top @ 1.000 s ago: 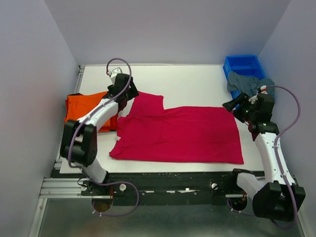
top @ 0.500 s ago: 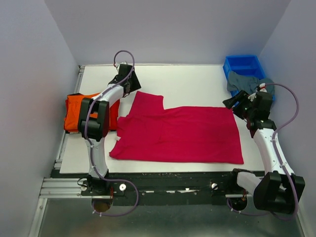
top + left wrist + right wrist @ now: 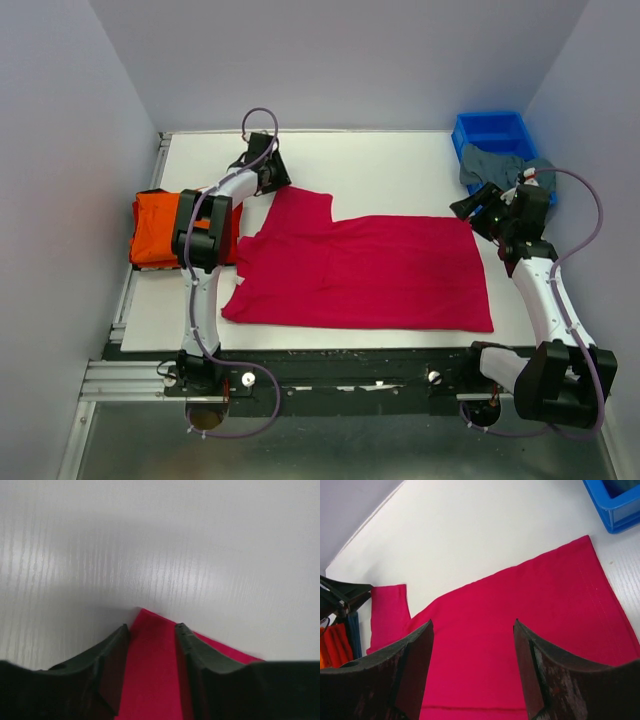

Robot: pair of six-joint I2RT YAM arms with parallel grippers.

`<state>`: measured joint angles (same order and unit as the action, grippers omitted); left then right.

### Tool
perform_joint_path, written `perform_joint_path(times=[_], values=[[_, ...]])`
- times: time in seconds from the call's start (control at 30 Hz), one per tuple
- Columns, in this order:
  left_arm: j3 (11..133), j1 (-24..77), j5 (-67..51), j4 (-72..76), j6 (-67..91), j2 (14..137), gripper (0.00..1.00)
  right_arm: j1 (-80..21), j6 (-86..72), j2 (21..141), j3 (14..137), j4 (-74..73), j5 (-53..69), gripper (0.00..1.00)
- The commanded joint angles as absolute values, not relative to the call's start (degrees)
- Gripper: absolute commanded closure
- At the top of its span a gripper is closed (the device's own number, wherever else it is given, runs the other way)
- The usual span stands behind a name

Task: Fold and stack the t-shirts
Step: Grap the side of the flattened tshirt furthest away from the robot with both arms

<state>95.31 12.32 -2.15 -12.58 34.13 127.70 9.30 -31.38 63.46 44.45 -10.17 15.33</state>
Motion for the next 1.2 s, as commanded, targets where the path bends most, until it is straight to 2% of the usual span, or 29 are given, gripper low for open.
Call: perform_joint_path(times=[0.0,0.1,0.17,0.57,1.17], values=[[98.6,12.3,-6.0,-15.5,34.3,132.0,0.61,9.1,-29.8,64.2,43.8,-8.9,15.1,0.28],[100.1,12.2,-6.2,-15.5,33.6,133.2,0.89,9.2,-29.3,65.7,44.6,-10.0,14.2,0.28],[100.5,11.9,-6.1,-14.8,33.1,133.3,1.00,9.1,-29.0,67.2,45.4,-10.8,13.5,0.28],[100.8,6.9,-8.1,-8.6,30.5,130.3,1.00,9.1,-27.8,78.6,52.9,-15.7,7.4,0.30],[103.6,1.1,-14.0,-3.9,36.3,131.6,1.00,5.2,-26.5,102.8,75.7,-26.4,-2.9,0.39]])
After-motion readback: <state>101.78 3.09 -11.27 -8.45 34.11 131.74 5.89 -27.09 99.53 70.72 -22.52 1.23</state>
